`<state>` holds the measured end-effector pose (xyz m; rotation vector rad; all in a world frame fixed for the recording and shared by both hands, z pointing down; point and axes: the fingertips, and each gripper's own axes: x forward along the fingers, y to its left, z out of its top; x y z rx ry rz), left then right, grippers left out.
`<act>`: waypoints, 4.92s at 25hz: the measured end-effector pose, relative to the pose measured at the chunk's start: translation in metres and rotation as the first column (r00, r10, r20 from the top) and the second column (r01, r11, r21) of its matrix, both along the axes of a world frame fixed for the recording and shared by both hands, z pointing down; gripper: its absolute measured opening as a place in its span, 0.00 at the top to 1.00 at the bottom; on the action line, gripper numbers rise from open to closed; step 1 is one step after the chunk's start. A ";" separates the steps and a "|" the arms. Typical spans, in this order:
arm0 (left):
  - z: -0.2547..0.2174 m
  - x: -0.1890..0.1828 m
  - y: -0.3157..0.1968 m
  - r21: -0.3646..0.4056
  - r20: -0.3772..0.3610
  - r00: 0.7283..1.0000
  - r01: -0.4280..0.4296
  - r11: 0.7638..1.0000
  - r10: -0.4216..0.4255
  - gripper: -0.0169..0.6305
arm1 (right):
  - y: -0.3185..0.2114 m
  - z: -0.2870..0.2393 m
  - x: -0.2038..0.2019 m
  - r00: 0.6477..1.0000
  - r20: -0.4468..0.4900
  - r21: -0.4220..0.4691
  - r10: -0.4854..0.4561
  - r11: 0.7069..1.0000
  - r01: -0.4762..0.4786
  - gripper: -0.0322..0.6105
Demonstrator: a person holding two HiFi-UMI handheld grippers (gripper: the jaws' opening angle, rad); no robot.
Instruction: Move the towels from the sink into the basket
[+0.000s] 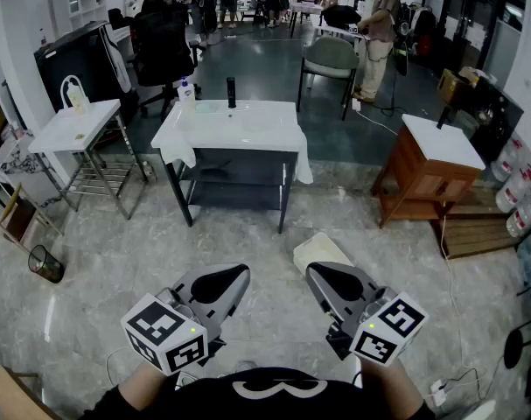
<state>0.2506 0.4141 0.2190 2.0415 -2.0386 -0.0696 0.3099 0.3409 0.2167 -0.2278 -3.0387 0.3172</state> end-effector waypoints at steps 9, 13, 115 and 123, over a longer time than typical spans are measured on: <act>0.002 0.018 -0.024 -0.032 0.024 1.000 -0.015 0.999 0.016 0.97 | -0.025 0.000 0.014 1.000 0.012 -0.019 0.017 1.000 -0.017 0.95; -0.002 0.026 -0.033 -0.029 0.023 0.999 -0.022 0.999 0.023 0.96 | -0.035 -0.005 0.024 0.999 0.033 -0.012 0.021 1.000 -0.021 0.94; 0.157 -0.616 -0.487 -0.170 -0.231 0.937 0.227 0.959 -0.263 0.96 | -0.558 0.337 -0.590 0.673 -0.735 0.189 -0.084 0.927 0.323 0.63; 0.164 -0.619 -0.475 -0.204 -0.270 0.934 0.182 0.962 -0.234 0.96 | -0.555 0.328 -0.584 0.694 -0.719 0.227 0.019 0.951 0.208 0.79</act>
